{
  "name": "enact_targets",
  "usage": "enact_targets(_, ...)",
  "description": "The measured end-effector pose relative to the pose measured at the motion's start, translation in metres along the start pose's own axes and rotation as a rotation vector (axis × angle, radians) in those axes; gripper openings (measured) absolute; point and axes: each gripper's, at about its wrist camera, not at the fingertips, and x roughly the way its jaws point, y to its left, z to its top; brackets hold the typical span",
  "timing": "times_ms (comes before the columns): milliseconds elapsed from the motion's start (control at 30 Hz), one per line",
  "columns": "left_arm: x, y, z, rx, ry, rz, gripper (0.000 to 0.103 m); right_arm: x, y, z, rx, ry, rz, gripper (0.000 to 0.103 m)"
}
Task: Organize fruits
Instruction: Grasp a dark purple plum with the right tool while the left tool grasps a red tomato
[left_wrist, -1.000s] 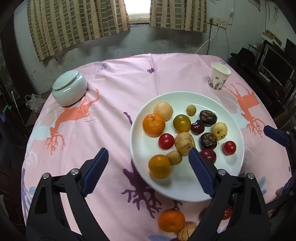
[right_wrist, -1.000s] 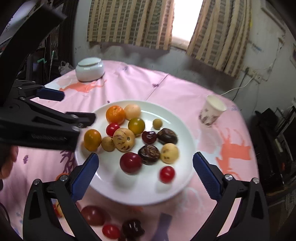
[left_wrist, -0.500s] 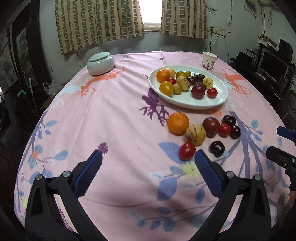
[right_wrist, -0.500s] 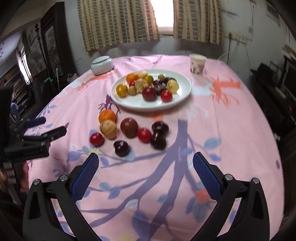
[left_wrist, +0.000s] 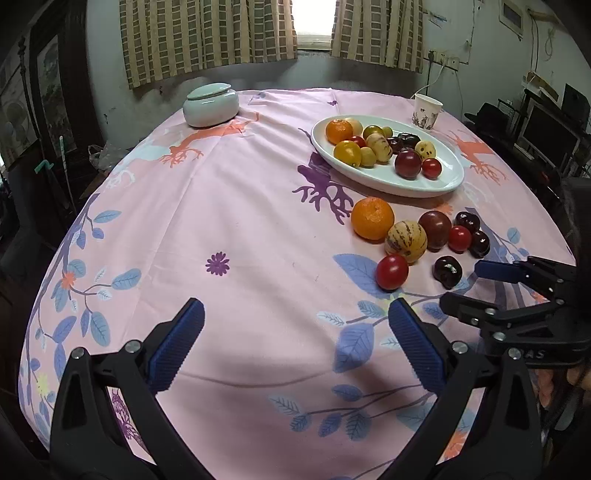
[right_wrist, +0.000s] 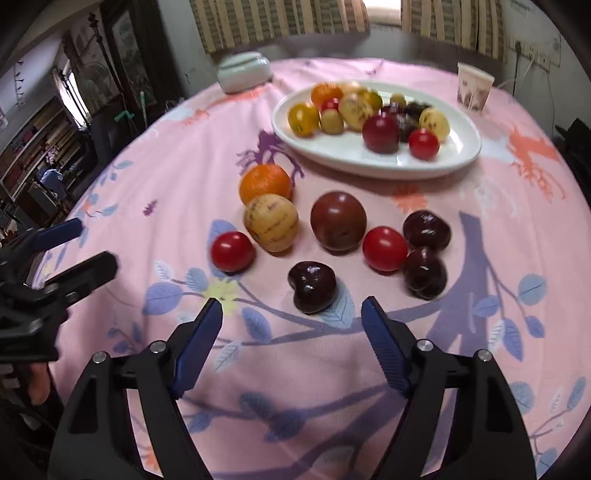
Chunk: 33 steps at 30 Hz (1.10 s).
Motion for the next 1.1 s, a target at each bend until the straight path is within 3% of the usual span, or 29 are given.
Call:
enact_targets(67, 0.003, -0.002, 0.0, 0.005, 0.007, -0.006, 0.101, 0.012, -0.002, 0.002, 0.01, 0.02, -0.014, 0.076)
enact_targets(133, 0.006, -0.006, 0.0, 0.012, 0.017, -0.011, 0.101, 0.014, 0.0, 0.005, -0.011, 0.005, -0.041, 0.056)
enact_targets(167, 0.008, -0.008, 0.0, 0.015, 0.022, -0.016, 0.101, 0.014, 0.001, 0.007, -0.027, -0.003, -0.074, 0.038)
enact_targets(200, 0.009, -0.009, 0.0, 0.016, 0.026, -0.019, 0.101, 0.014, -0.002, 0.006, -0.027, -0.003, -0.073, 0.03)
enact_targets(333, 0.013, -0.017, 0.002, 0.023, 0.039, -0.041, 0.101, 0.006, -0.009, 0.003, 0.001, -0.01, -0.032, 0.03)
enact_targets(533, 0.025, -0.034, 0.008, 0.047, 0.056, -0.117, 0.101, -0.04, -0.012, -0.012, 0.027, -0.09, -0.003, 0.03)
enact_targets(667, 0.041, -0.045, 0.013, 0.08, 0.063, -0.099, 0.1, -0.061, -0.024, -0.027, 0.067, -0.112, 0.011, 0.03)
enact_targets(733, 0.05, -0.051, 0.014, 0.097, 0.075, -0.112, 0.096, -0.066, -0.03, -0.033, 0.085, -0.118, 0.015, 0.03)
enact_targets(833, 0.067, -0.06, 0.014, 0.135, 0.123, -0.125, 0.073, -0.072, -0.04, -0.038, 0.116, -0.132, 0.018, 0.03)
enact_targets(900, 0.079, -0.062, 0.014, 0.137, 0.159, -0.133, 0.052, -0.075, -0.046, -0.039, 0.132, -0.141, 0.021, 0.03)
enact_targets(1067, 0.082, -0.067, 0.018, 0.143, 0.13, -0.163, 0.029, -0.073, -0.05, -0.042, 0.147, -0.137, 0.031, 0.03)
enact_targets(1100, 0.082, -0.069, 0.018, 0.146, 0.125, -0.157, 0.029, -0.071, -0.05, -0.042, 0.149, -0.133, 0.036, 0.03)
